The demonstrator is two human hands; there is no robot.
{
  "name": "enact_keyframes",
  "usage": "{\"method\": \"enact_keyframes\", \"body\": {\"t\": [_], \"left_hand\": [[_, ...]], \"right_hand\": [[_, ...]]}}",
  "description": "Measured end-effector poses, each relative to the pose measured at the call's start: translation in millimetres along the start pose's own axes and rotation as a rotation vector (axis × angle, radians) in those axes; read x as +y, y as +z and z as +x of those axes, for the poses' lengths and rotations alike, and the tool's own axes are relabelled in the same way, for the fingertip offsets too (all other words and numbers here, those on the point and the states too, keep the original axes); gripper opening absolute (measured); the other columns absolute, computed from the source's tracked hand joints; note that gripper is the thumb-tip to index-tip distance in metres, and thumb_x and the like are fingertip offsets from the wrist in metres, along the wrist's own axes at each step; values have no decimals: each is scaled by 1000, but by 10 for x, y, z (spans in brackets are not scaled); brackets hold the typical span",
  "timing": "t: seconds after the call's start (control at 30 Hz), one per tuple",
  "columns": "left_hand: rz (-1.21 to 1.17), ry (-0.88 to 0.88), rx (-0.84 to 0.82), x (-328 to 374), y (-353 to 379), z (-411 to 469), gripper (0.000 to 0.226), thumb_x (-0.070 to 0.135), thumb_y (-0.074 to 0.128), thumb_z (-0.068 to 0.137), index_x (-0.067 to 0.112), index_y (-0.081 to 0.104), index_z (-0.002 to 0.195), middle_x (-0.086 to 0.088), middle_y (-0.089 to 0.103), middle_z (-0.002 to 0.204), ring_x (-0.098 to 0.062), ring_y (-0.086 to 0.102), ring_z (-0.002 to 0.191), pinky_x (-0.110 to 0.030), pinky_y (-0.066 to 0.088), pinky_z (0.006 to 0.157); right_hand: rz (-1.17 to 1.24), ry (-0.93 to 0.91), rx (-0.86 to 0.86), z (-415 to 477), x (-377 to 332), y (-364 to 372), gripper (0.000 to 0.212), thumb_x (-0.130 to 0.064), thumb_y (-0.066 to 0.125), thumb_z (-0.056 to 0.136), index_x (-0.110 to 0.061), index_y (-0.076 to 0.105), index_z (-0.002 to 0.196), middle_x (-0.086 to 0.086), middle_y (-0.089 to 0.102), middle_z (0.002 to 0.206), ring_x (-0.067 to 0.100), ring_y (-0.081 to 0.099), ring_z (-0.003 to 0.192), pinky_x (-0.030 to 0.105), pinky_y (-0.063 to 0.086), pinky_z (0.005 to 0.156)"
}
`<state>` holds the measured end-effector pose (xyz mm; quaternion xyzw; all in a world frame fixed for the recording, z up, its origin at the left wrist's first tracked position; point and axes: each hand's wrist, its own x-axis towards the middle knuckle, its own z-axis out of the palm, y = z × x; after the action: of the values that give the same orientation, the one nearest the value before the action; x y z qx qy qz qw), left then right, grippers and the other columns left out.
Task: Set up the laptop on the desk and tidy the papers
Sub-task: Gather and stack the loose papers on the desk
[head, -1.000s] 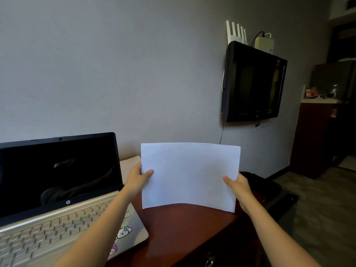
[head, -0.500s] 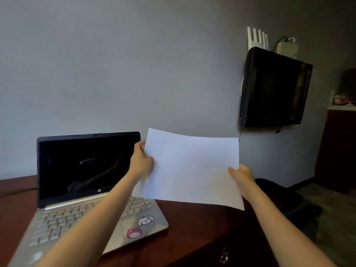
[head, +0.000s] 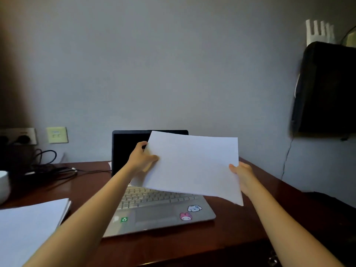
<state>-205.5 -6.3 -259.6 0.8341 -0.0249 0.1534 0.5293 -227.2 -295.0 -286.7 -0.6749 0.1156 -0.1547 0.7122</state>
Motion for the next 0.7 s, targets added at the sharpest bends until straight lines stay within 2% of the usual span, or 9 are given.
{"method": "enact_keyframes", "body": {"t": [0.07,0.17,0.27,0.4,0.5,0.6,0.63,0.7], "left_hand": [[24,-26,26,-97,-223,-72,73,10,68,83,9,28,144,-14,46,137,-29,49,120,-31,40,91],[40,-82,61,-265,-573,-205,71,9,67,84,7,30,145,-14,46,138,-29,49,122,-29,40,89],[47,-131,105,-424,-919,-403,66,6,66,84,5,35,142,-16,50,134,-31,53,117,-30,41,87],[69,-156,155,-606,-1362,-690,52,0,61,86,-1,43,135,-7,54,116,-21,51,99,-28,39,82],[77,-169,210,-728,-1682,-837,51,0,60,88,0,43,136,-5,55,116,-16,50,93,-27,38,81],[83,-182,265,-794,-1960,-985,46,-1,57,89,3,46,133,1,58,98,-14,48,84,-27,36,79],[96,-194,278,-821,-2061,-1022,46,-1,58,89,4,46,133,1,58,97,-16,49,86,-27,36,79],[117,-212,300,-872,-2285,-1101,52,3,61,87,8,44,136,-7,59,117,-20,52,93,-30,39,83]], "right_hand": [[8,-2,-61,-66,14,199,28,5,46,93,9,53,120,17,60,102,29,55,87,32,45,71],[24,3,-161,-187,56,512,32,6,43,94,7,52,124,20,59,110,28,55,89,34,44,77],[18,-7,-247,-300,105,840,31,6,43,94,6,52,123,19,57,110,28,56,83,30,44,69],[-23,-4,-340,-502,154,1328,29,2,45,96,2,52,124,22,56,125,28,53,97,41,45,88],[-38,4,-400,-675,198,1670,31,0,44,96,2,50,126,20,56,126,34,56,107,41,44,90],[-58,-11,-439,-855,239,1974,30,0,44,97,3,50,126,20,56,126,37,55,113,40,44,87],[-58,-11,-452,-911,244,2071,30,0,44,97,3,50,126,21,56,126,37,55,113,39,44,87],[-51,-4,-486,-1018,249,2266,29,1,44,96,4,51,124,21,57,125,37,56,109,40,44,88]]}}
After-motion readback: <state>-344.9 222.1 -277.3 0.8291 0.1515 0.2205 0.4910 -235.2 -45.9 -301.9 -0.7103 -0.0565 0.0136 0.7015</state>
